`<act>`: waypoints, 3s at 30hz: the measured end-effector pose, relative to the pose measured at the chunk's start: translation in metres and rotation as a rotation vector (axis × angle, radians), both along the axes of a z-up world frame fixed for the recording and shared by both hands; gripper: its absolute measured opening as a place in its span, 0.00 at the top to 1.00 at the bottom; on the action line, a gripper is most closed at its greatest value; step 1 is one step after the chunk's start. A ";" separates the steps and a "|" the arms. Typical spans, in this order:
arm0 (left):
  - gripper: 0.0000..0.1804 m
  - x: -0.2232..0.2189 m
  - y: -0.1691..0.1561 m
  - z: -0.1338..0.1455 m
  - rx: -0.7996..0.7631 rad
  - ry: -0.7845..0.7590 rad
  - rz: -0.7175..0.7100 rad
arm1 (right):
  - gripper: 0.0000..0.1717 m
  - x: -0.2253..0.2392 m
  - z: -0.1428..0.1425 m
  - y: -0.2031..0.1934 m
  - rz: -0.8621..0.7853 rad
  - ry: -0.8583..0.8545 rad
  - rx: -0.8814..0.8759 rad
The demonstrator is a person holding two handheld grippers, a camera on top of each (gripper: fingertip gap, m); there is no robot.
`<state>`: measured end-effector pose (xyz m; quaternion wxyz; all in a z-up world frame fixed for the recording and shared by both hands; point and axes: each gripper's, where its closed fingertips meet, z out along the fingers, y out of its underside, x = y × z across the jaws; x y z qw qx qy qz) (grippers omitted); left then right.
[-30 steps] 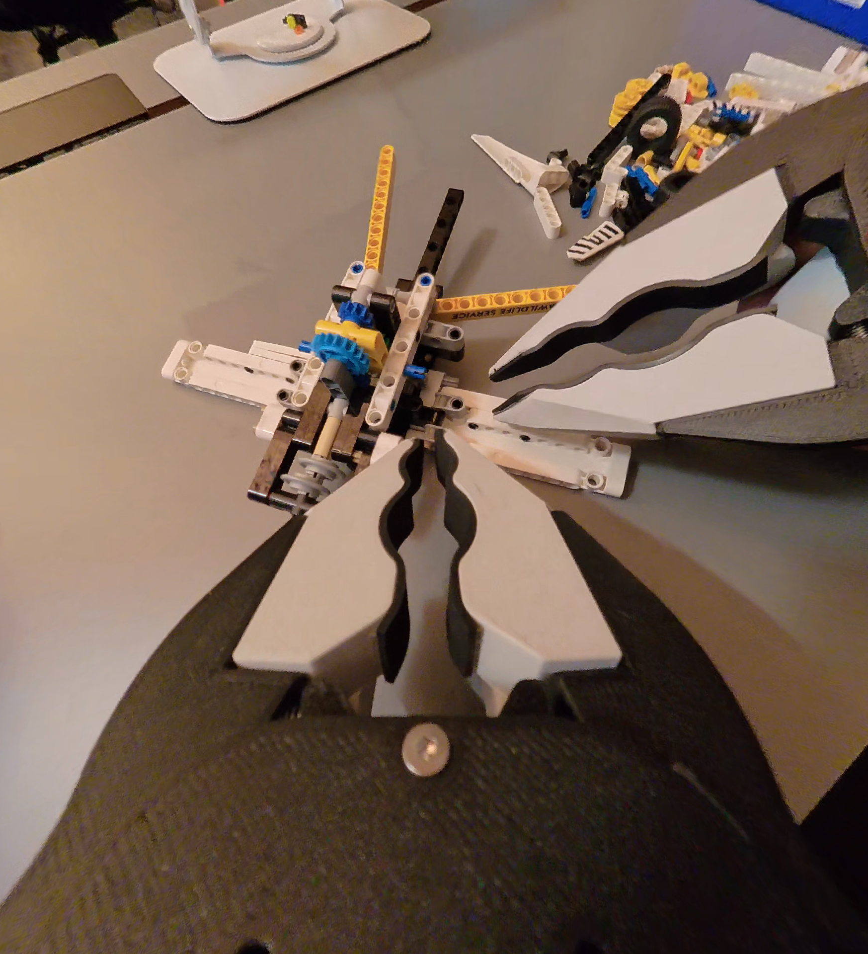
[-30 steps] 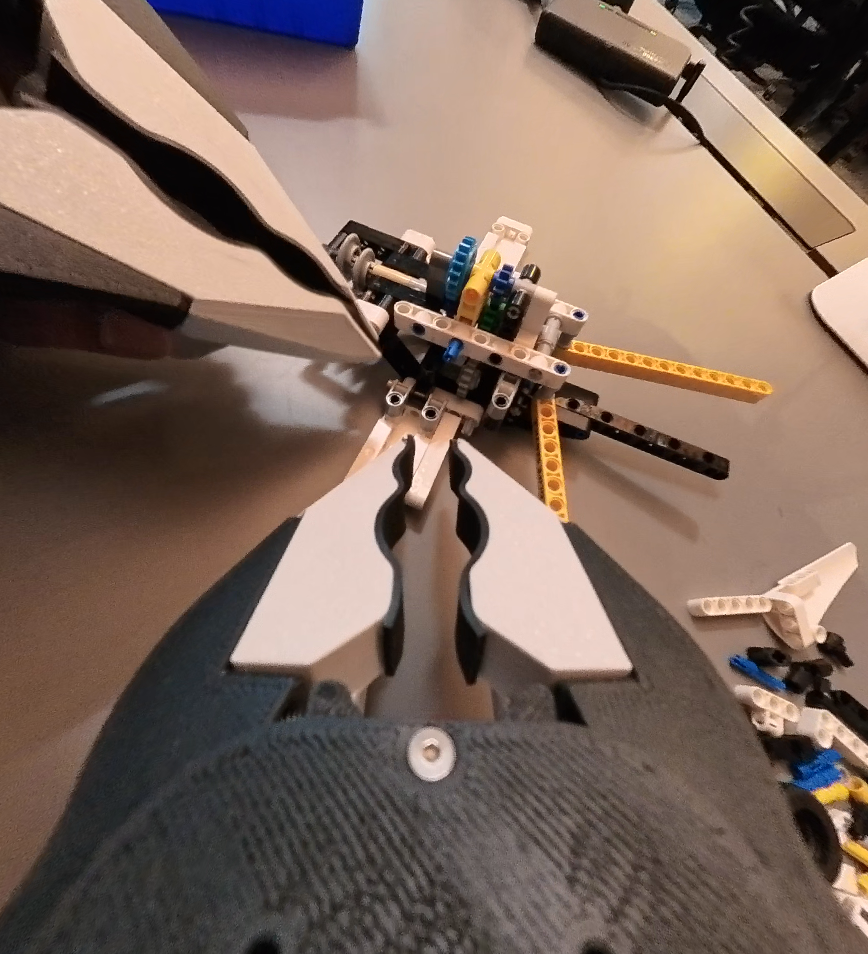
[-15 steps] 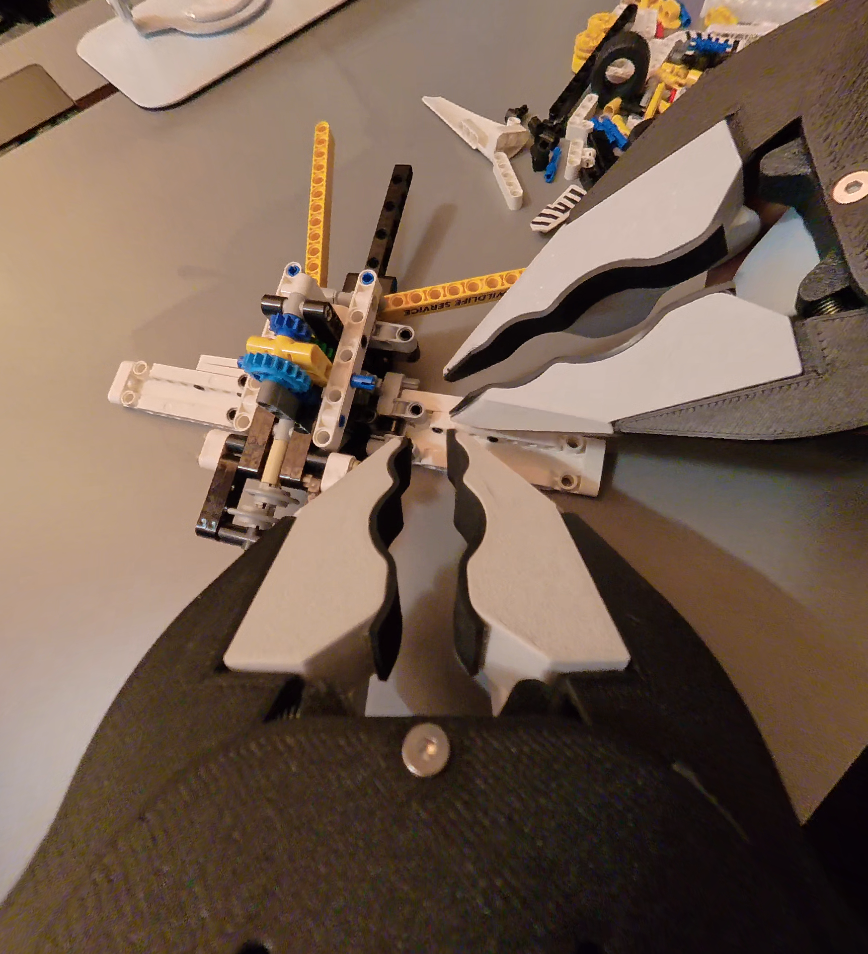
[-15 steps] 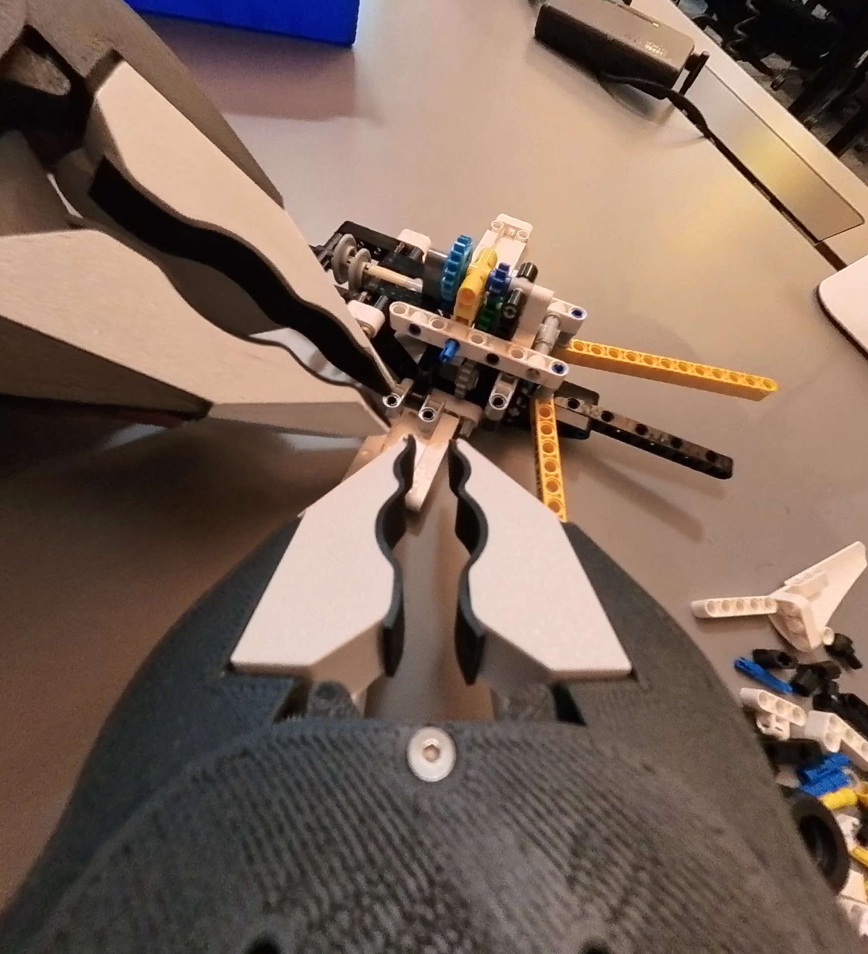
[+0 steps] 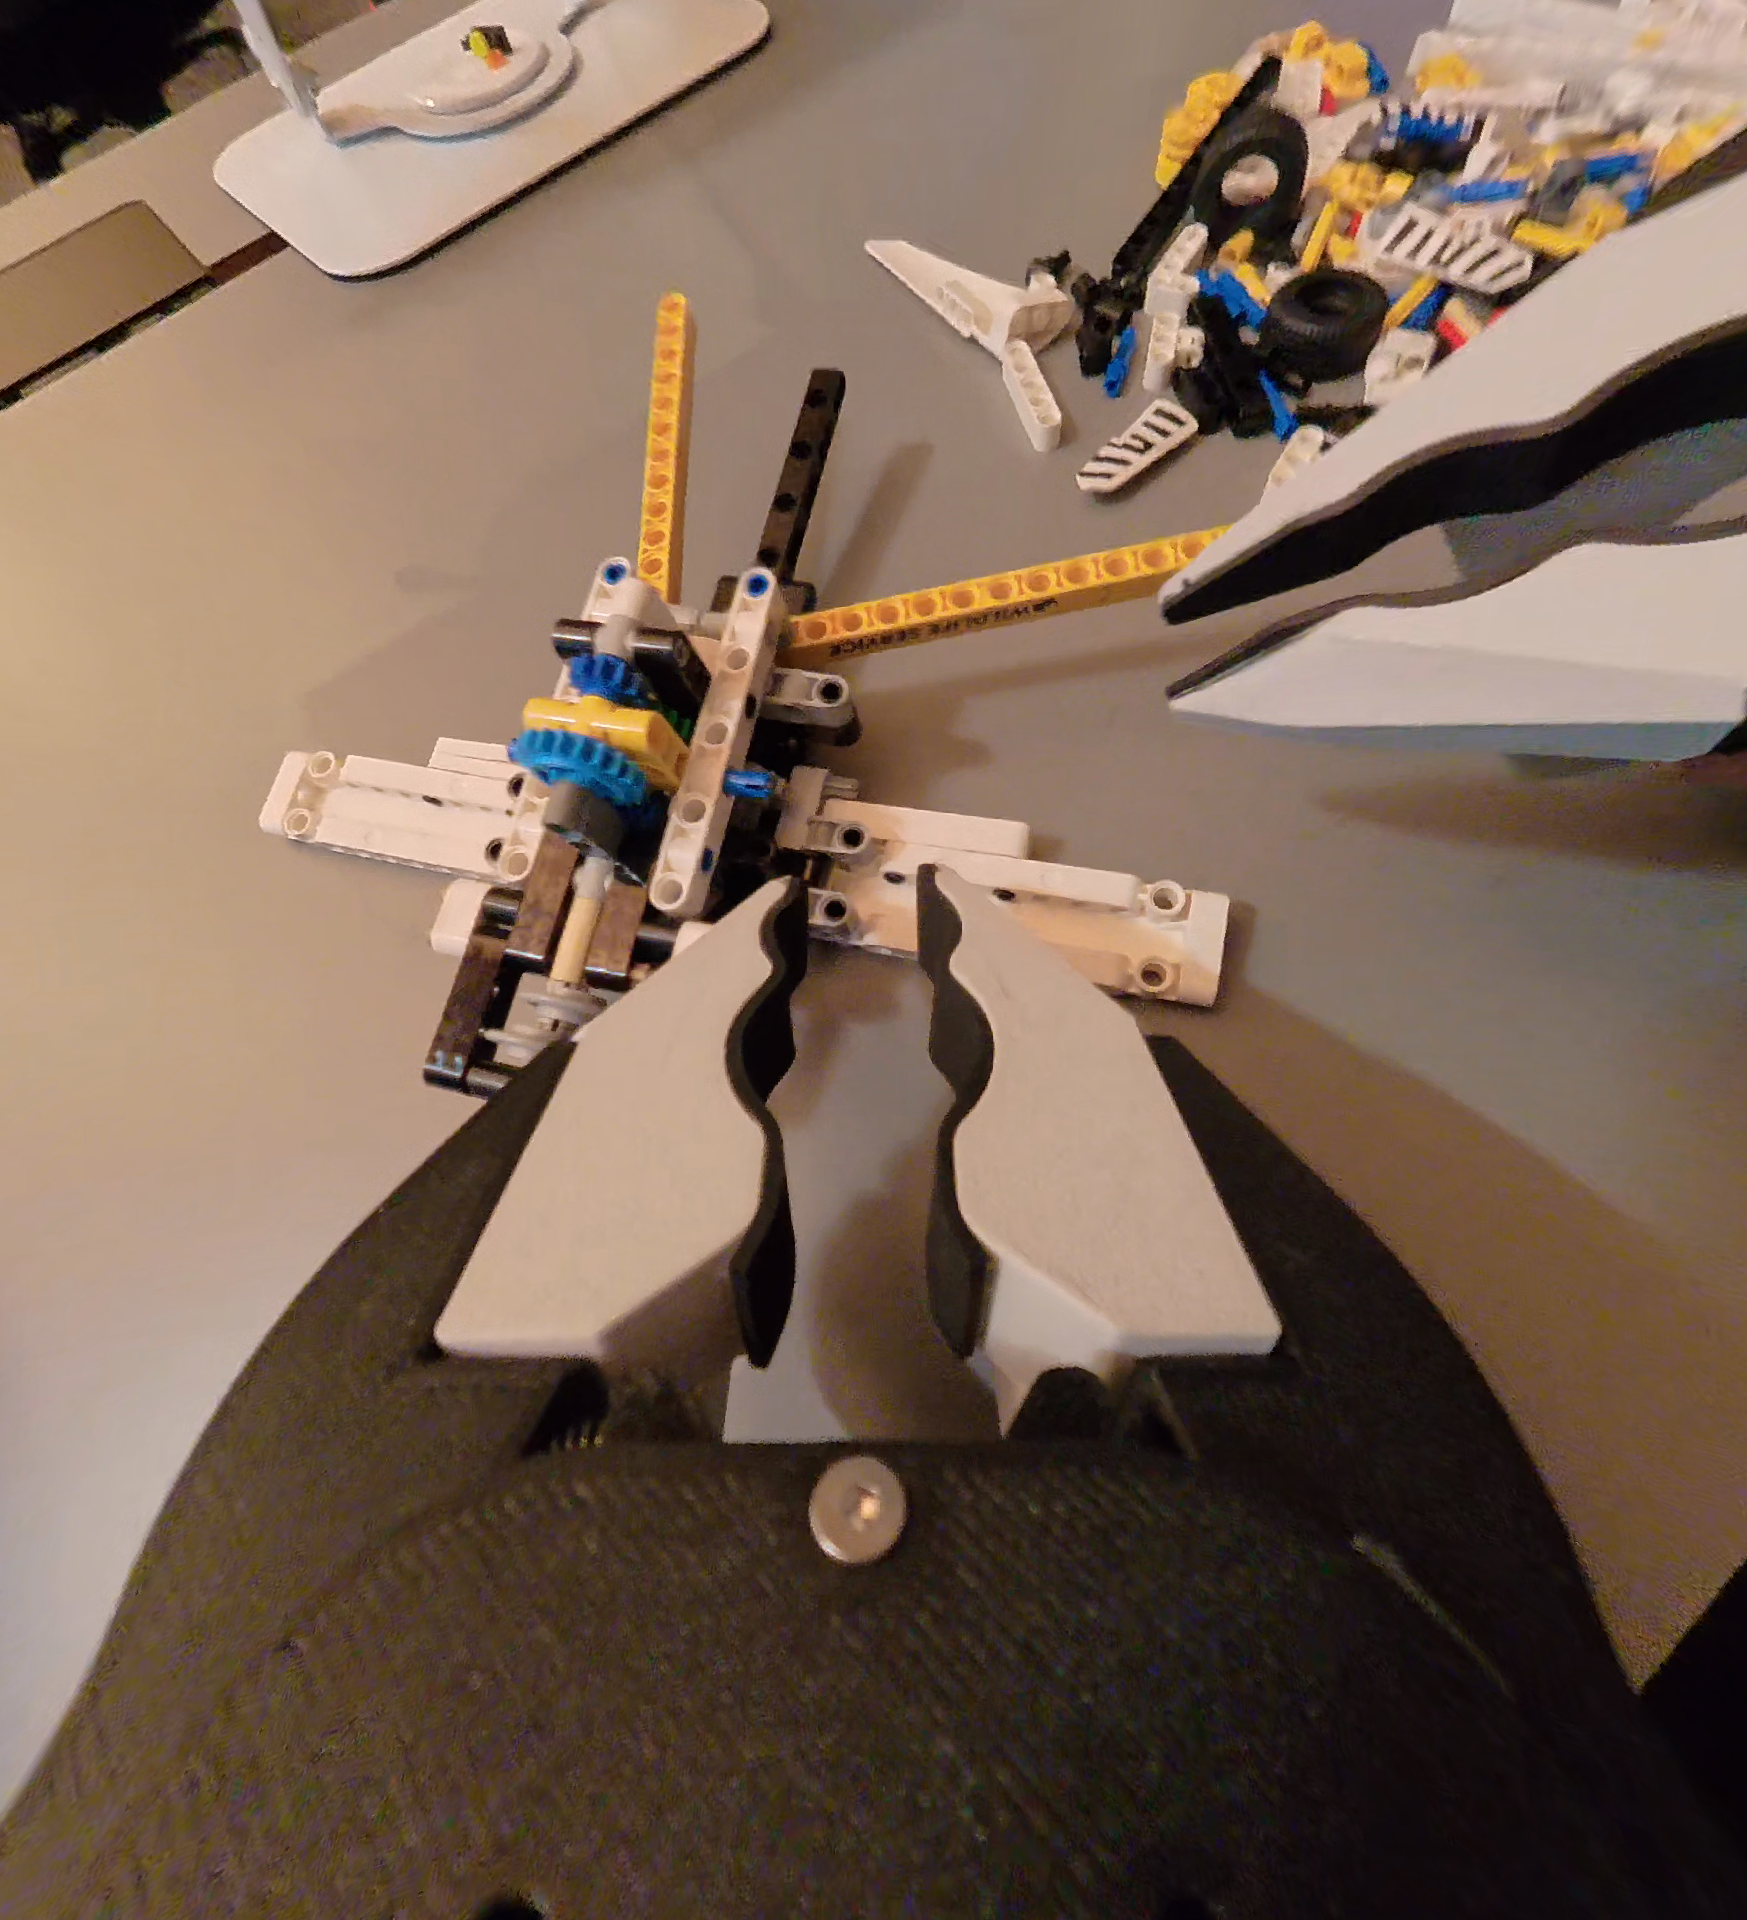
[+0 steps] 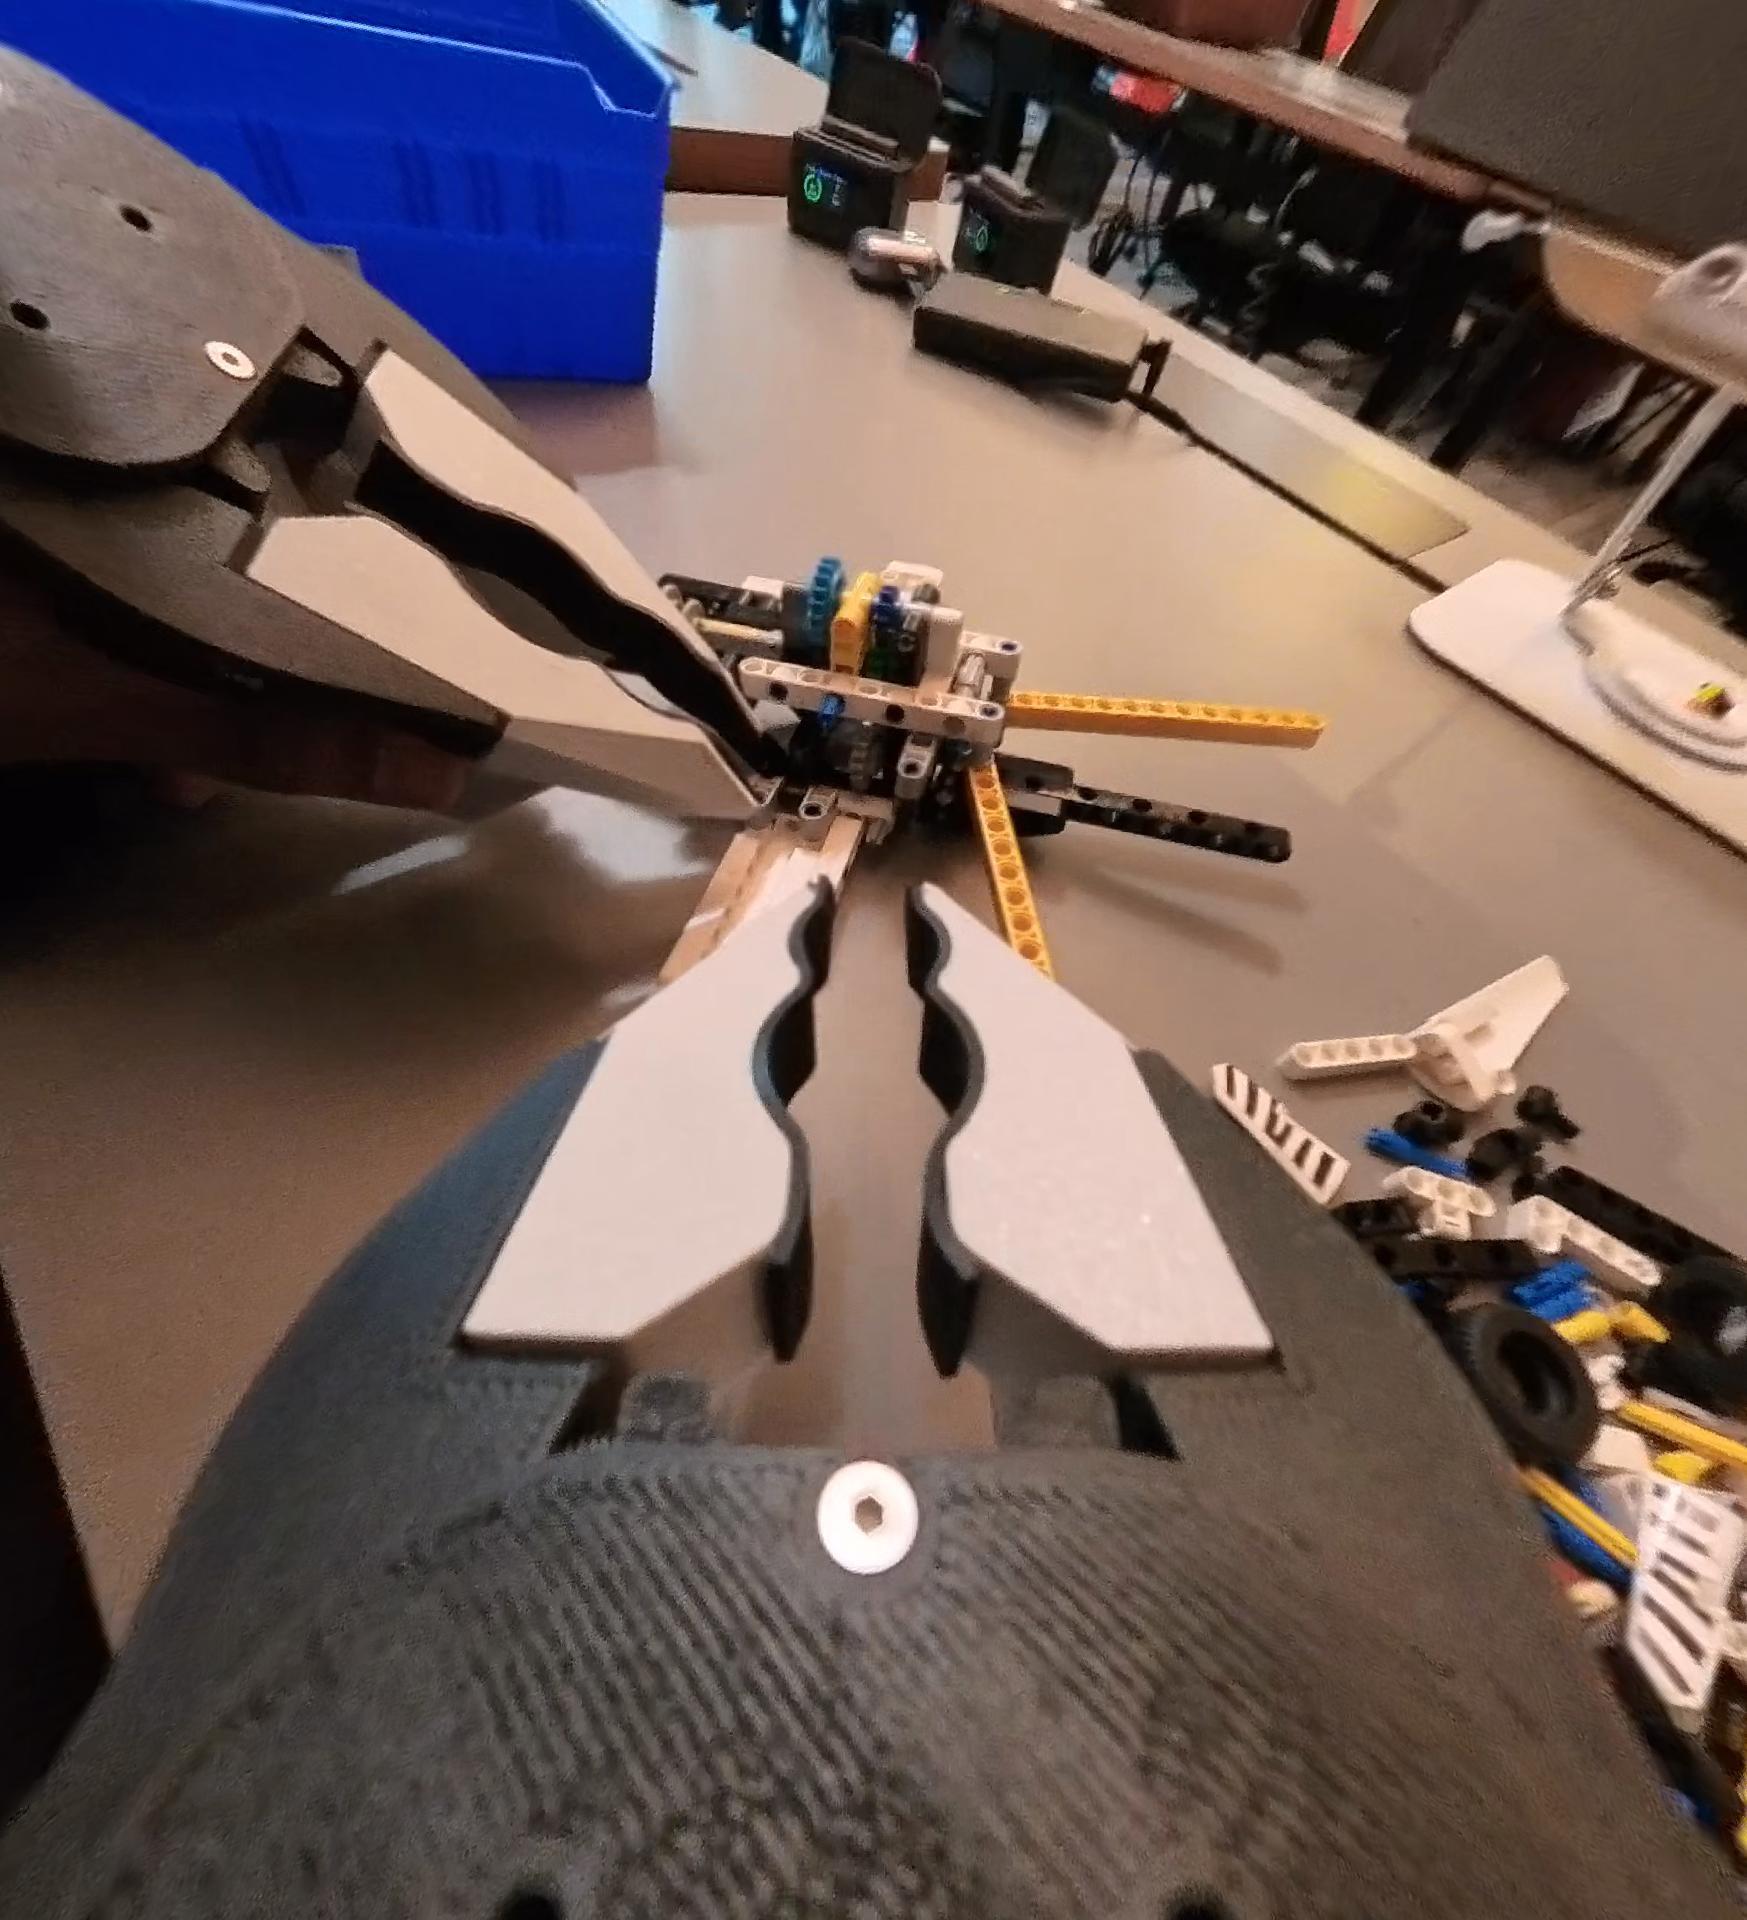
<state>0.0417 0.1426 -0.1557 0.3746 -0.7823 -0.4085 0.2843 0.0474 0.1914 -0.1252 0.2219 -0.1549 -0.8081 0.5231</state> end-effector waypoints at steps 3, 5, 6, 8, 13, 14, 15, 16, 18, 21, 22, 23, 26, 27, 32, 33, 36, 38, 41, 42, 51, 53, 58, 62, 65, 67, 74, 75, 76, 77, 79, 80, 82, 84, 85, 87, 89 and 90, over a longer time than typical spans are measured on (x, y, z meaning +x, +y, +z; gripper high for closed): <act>0.89 0.000 0.003 -0.006 -0.054 -0.009 -0.013 | 0.91 0.001 -0.012 -0.005 0.021 -0.032 0.070; 0.89 0.000 0.004 -0.006 -0.051 -0.014 -0.017 | 0.89 0.002 -0.020 -0.007 0.037 -0.077 0.107; 0.89 0.000 0.004 -0.006 -0.043 -0.017 -0.017 | 0.88 0.002 -0.023 -0.008 0.044 -0.097 0.116; 0.89 0.000 0.004 -0.005 -0.025 -0.021 -0.022 | 0.87 0.001 -0.026 -0.009 0.053 -0.133 0.120; 0.88 0.016 0.024 -0.007 -0.016 -0.046 -0.167 | 0.90 -0.001 -0.026 -0.009 0.068 -0.206 0.084; 0.86 0.022 0.030 -0.010 -0.029 -0.058 -0.214 | 0.90 -0.001 -0.026 -0.009 0.070 -0.222 0.076; 0.85 0.027 0.034 -0.013 -0.055 -0.065 -0.244 | 0.90 -0.002 -0.026 -0.009 0.071 -0.237 0.070; 0.82 0.031 0.037 -0.017 -0.087 -0.069 -0.266 | 0.90 -0.002 -0.027 -0.008 0.070 -0.250 0.065; 0.82 0.032 0.038 -0.016 -0.135 -0.020 -0.261 | 0.90 -0.003 -0.029 -0.009 0.075 -0.280 0.063; 0.82 0.032 0.038 -0.016 -0.146 -0.014 -0.255 | 0.90 0.000 -0.030 -0.011 0.107 -0.311 0.062; 0.82 0.032 0.038 -0.016 -0.136 -0.024 -0.257 | 0.92 0.000 -0.028 -0.012 0.117 -0.304 0.054; 0.82 0.034 0.039 -0.016 -0.121 -0.038 -0.268 | 0.94 0.000 -0.025 -0.012 0.121 -0.287 0.041; 0.75 0.049 0.050 -0.015 -0.032 -0.102 -0.363 | 0.98 -0.001 -0.016 -0.011 0.123 -0.237 -0.003; 0.75 0.054 0.055 -0.014 0.014 -0.139 -0.388 | 0.98 -0.001 -0.013 -0.011 0.126 -0.229 -0.014; 0.85 0.042 0.053 -0.022 -0.074 -0.129 -0.309 | 0.98 0.000 -0.010 -0.010 0.130 -0.208 -0.027; 0.87 0.042 0.053 -0.024 -0.094 -0.128 -0.307 | 0.98 0.000 -0.010 -0.010 0.130 -0.204 -0.027; 0.92 0.039 0.053 -0.024 -0.112 -0.115 -0.294 | 0.97 0.001 -0.008 -0.010 0.134 -0.197 -0.034; 0.97 0.039 0.055 -0.022 -0.088 -0.112 -0.302 | 0.97 0.001 -0.007 -0.010 0.137 -0.195 -0.044; 0.97 0.037 0.055 -0.019 -0.076 -0.099 -0.291 | 0.95 0.001 -0.003 -0.009 0.138 -0.182 -0.064; 0.97 0.036 0.056 -0.017 -0.066 -0.087 -0.286 | 0.95 0.002 -0.001 -0.008 0.138 -0.177 -0.071; 0.98 0.031 0.050 0.030 0.231 0.010 -0.244 | 0.99 0.000 0.035 0.009 0.103 -0.034 -0.278; 0.98 0.029 0.047 0.031 0.222 0.024 -0.232 | 0.97 0.001 0.037 0.010 0.118 -0.048 -0.303; 0.98 0.029 0.045 0.035 0.233 0.047 -0.220 | 0.89 0.009 0.038 0.004 0.171 -0.027 -0.289; 0.98 0.027 0.040 0.042 0.268 0.064 -0.203 | 0.79 0.026 0.036 -0.008 0.271 0.031 -0.243; 0.98 0.024 0.033 0.042 0.287 0.060 -0.181 | 0.78 0.036 0.038 -0.011 0.312 0.097 -0.237; 0.98 0.024 0.030 0.043 0.302 0.061 -0.176 | 0.79 0.037 0.042 -0.010 0.305 0.145 -0.255; 0.98 0.027 0.028 0.049 0.319 0.072 -0.189 | 0.80 0.027 0.021 -0.021 0.251 0.305 -0.040; 0.98 0.029 0.029 0.050 0.334 0.067 -0.196 | 0.80 0.025 0.015 -0.023 0.239 0.353 0.025; 0.98 0.030 0.029 0.050 0.349 0.058 -0.202 | 0.80 0.023 0.010 -0.025 0.225 0.409 0.084; 0.98 0.031 0.030 0.050 0.364 0.049 -0.210 | 0.80 0.023 0.008 -0.028 0.216 0.473 0.132; 0.98 0.034 0.031 0.048 0.389 0.029 -0.223 | 0.84 0.026 0.012 -0.034 0.215 0.635 0.185; 0.98 0.035 0.030 0.047 0.399 0.022 -0.226 | 0.89 0.028 0.015 -0.035 0.216 0.723 0.206; 0.98 0.037 0.028 0.046 0.420 0.014 -0.228 | 0.95 0.030 0.015 -0.038 0.225 0.843 0.264; 0.98 0.039 0.025 0.045 0.459 -0.007 -0.229 | 0.95 0.031 0.012 -0.041 0.247 0.830 0.276; 0.98 0.040 0.025 0.046 0.493 -0.017 -0.231 | 0.96 0.032 0.012 -0.042 0.255 0.811 0.268; 0.98 0.040 0.024 0.048 0.564 -0.043 -0.229 | 0.96 0.033 0.013 -0.043 0.259 0.800 0.253; 0.97 0.041 0.022 0.048 0.632 -0.068 -0.222 | 0.96 0.033 0.013 -0.043 0.258 0.805 0.258; 0.95 0.040 0.020 0.051 0.677 -0.071 -0.216 | 0.96 0.033 0.013 -0.043 0.256 0.806 0.263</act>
